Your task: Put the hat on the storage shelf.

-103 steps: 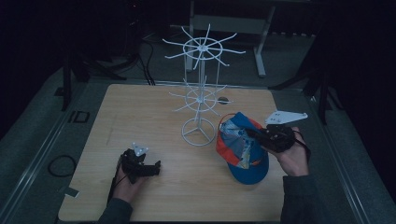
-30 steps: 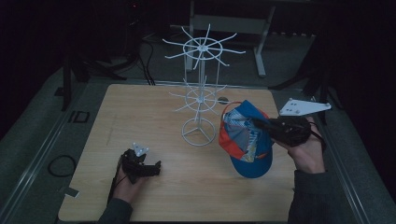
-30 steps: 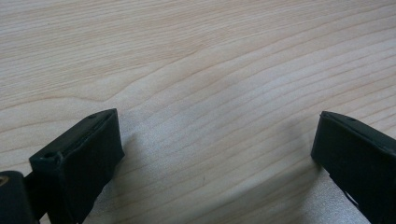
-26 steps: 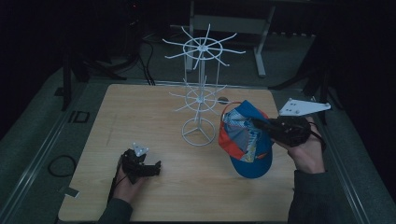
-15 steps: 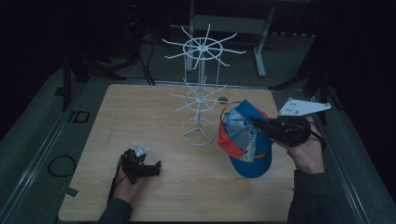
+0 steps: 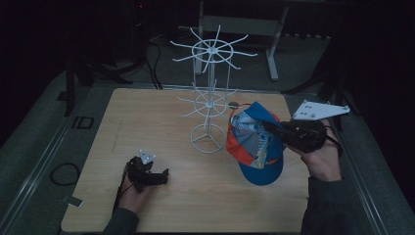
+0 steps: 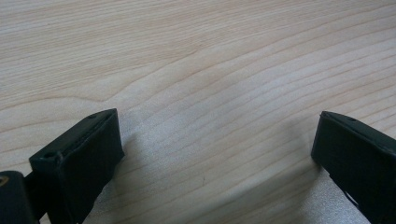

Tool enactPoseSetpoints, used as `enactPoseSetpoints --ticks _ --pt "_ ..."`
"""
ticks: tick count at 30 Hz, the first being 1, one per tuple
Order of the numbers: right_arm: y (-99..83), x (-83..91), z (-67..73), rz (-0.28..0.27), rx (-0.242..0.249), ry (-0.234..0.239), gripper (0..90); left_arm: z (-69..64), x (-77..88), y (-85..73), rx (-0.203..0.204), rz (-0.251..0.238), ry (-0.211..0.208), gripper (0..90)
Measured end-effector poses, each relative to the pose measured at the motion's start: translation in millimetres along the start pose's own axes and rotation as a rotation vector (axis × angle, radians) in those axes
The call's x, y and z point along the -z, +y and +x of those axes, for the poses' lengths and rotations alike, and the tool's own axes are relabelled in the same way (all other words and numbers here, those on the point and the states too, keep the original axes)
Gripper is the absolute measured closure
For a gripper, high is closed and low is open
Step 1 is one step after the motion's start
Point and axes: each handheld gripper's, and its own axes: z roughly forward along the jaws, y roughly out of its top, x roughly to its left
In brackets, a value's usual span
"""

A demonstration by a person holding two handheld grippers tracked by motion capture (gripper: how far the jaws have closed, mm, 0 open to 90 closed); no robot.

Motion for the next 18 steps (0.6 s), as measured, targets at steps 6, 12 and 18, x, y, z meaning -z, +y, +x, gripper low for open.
enactPoseSetpoints --ticks 6,12,18 --pt "1.1 1.4 -0.1 -0.010 -0.001 0.001 88.7 0.0 0.0 0.0 0.000 0.000 0.000 2.2" --pt "1.5 1.3 1.2 -0.013 0.002 0.003 88.7 0.0 0.0 0.0 0.000 0.000 0.000 2.2" --pt "1.2 0.5 2.3 -0.015 0.005 0.005 88.7 0.0 0.0 0.0 0.000 0.000 0.000 2.2"
